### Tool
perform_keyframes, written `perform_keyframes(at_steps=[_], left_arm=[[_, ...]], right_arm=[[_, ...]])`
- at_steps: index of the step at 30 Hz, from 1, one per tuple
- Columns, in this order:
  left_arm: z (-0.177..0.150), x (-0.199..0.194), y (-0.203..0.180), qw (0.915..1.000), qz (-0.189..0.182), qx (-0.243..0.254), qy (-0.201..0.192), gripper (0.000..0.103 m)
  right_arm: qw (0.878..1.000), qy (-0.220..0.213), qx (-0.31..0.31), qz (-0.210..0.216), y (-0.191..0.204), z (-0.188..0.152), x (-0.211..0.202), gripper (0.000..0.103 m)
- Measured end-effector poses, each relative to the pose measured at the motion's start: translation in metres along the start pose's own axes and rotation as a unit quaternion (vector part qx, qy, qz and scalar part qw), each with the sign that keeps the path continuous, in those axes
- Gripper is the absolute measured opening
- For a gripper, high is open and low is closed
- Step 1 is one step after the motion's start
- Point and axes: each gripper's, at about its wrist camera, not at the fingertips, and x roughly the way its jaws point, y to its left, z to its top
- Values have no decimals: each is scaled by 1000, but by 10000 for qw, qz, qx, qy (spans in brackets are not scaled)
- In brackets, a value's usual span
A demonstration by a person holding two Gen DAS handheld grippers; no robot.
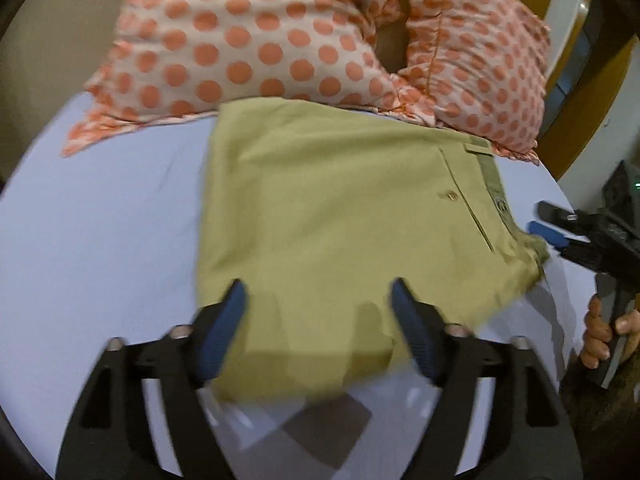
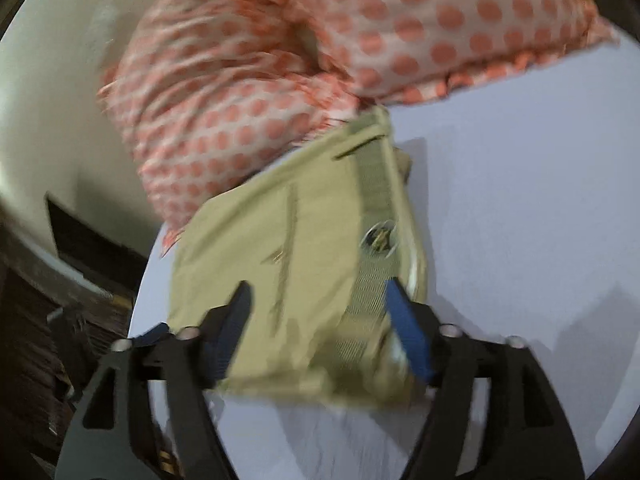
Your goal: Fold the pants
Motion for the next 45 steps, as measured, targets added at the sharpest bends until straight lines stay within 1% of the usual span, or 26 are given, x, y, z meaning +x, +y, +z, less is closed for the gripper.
perform_keyframes(at_steps=[1,2,3,4,6,7,8,10,12,13,16,20,21,25,45], left_arm=[[-14,-14,0,9999,127,29,-89,89],[-23,-22,0,9997,211,36,-135,93],[-41,-33,0,9993,316,11,-184,95],[-56,-37,-2,9993,336,-35,-171,97],[-76,-38,-3,9993,350,-101,-73,97],[-86,-36,-5,9990,423,-109,-31,97],[-93,-32,-8,9983,578,-107,9,97],[-99,-26,-11,9973,735,-90,31,97],[-104,-25,-15,9954,960,-13,-75,98],[-104,-24,-15,9951,984,-15,-55,101],[-107,-22,-18,9937,1115,16,-88,101],[-110,-23,-21,9930,1165,12,-180,101],[-111,-24,-21,9929,1168,4,-208,101],[-112,-24,-22,9926,1182,-1,-277,101],[-111,-24,-22,9926,1179,19,-289,101]], right_arm=[[9994,-220,-205,-160,11,-18,-18,102],[9981,-388,-315,-370,18,-32,-28,102],[9960,-528,-421,-589,22,-45,-37,102],[9936,-583,-536,-811,28,-59,-41,102],[9874,-462,-924,-1198,42,-88,-37,102],[9848,-399,-1047,-1330,47,-98,-31,102],[9829,-346,-1130,-1413,49,-105,-26,102],[9782,-237,-1303,-1599,56,-117,-12,102],[9751,-114,-1381,-1730,59,-124,-2,102],[9737,-80,-1424,-1776,60,-129,0,102],[9687,-49,-1548,-1939,65,-136,6,102],[9551,-75,-1842,-2321,73,-146,13,102],[9566,-101,-1782,-2303,72,-146,12,102],[9563,-112,-1773,-2322,73,-148,12,102],[9563,-89,-1781,-2316,72,-147,11,102]])
